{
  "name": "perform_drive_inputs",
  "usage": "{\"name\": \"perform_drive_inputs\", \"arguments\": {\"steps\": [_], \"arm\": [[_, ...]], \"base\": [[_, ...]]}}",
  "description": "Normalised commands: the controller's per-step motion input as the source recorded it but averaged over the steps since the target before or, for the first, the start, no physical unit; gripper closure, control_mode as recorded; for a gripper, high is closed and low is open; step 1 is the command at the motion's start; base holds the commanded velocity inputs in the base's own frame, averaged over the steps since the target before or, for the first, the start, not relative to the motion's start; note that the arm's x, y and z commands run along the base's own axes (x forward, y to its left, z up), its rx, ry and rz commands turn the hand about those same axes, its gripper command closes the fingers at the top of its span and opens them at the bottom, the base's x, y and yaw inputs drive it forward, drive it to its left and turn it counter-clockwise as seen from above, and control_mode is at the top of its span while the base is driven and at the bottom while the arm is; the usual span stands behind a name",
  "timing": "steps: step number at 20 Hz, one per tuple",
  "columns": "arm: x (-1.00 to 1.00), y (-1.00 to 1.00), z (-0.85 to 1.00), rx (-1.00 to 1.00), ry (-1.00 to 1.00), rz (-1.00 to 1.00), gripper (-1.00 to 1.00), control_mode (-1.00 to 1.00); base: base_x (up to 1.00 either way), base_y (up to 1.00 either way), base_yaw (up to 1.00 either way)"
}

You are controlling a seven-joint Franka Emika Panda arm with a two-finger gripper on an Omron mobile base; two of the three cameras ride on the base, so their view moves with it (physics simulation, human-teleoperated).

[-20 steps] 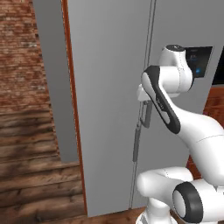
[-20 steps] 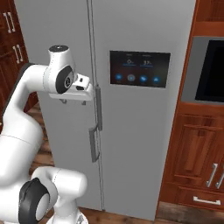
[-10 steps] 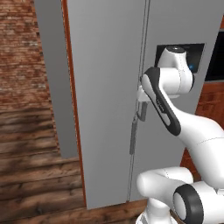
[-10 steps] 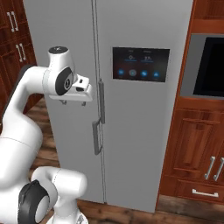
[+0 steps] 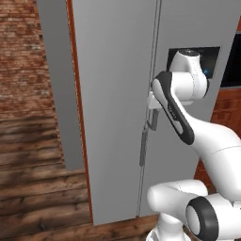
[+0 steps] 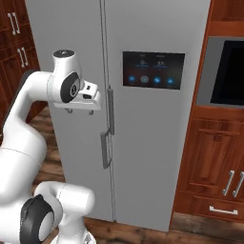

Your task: Open the fridge, remove the kiwi, cucumber, and chicken drumstick, and place them on any counter.

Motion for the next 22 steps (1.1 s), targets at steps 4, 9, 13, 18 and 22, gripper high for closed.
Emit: {"name": "perform_drive_inputs", "arguments": {"steps": [4, 9, 13, 18, 22], "arm": [[0.01, -0.05, -0.26, 0.08, -0.34, 0.0, -1.0, -1.0], [0.0, -0.16, -0.43, 0.12, -0.68, -0.01, -1.0, -1.0], [0.17, -0.34, -0.15, 0.11, -0.16, -0.09, -1.0, -1.0], [0.3, -0.3, -0.02, 0.05, 0.17, -0.11, -1.0, -1.0], [0.38, -0.21, -0.14, 0.04, 0.01, -0.02, -1.0, -1.0]], "base": [[0.0, 0.0, 0.0], [0.0, 0.0, 0.0], [0.0, 0.0, 0.0], [0.0, 0.0, 0.0], [0.0, 0.0, 0.0]]}}
